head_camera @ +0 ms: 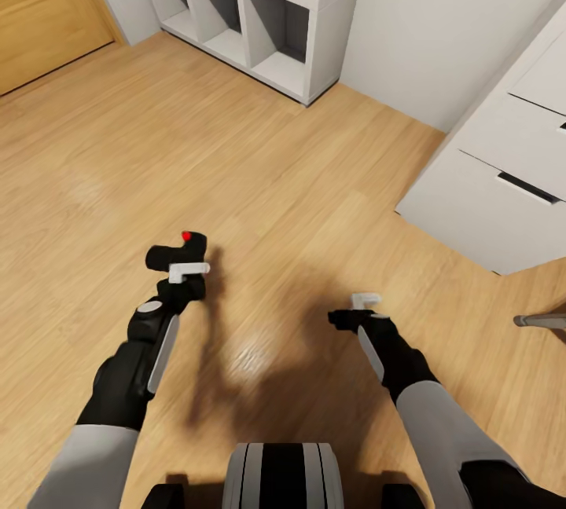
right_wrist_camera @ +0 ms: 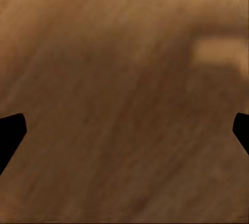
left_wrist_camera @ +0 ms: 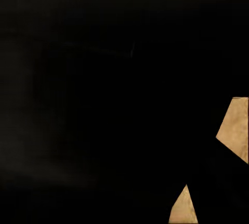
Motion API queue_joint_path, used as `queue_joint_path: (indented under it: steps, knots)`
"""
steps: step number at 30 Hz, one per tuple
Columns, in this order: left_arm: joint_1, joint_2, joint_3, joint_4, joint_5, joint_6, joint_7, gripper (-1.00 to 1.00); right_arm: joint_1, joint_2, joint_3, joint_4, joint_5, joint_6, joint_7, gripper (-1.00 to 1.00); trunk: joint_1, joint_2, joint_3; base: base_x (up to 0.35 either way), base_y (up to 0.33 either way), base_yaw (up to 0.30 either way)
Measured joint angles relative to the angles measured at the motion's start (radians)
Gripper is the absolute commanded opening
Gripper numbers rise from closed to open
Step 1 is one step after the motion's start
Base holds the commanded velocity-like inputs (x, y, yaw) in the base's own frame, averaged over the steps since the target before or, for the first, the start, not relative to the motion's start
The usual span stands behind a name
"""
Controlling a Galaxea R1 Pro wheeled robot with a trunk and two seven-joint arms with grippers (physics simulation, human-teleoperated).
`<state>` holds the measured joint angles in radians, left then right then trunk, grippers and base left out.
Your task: Attach the digital camera to the camera tripod in the bedroom.
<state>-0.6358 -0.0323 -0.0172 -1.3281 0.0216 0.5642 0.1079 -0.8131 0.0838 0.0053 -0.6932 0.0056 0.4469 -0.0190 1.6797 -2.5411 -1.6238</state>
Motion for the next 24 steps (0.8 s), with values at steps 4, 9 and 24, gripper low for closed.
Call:
queue_joint_path:
  steps: [4,9,24]
  knots:
    - [0.001,-0.044,0.000,-0.151,0.001,0.141,0.000,-1.00,-0.006,-0.008,-0.004,-0.090,-0.006,0.142,0.144,1.00,0.000,0.000,0.000,0.000,0.000,0.000]
    - [0.001,-0.051,0.000,-0.173,0.018,0.254,-0.003,-1.00,-0.009,-0.047,-0.007,-0.170,-0.035,0.262,0.324,1.00,0.000,0.000,0.000,0.000,0.000,0.000]
    - [-0.003,-0.053,-0.001,-0.125,0.360,0.328,-0.005,-1.00,-0.012,-0.190,-0.023,-0.251,-0.094,0.350,0.639,1.00,0.000,0.000,0.000,0.000,0.000,0.000]
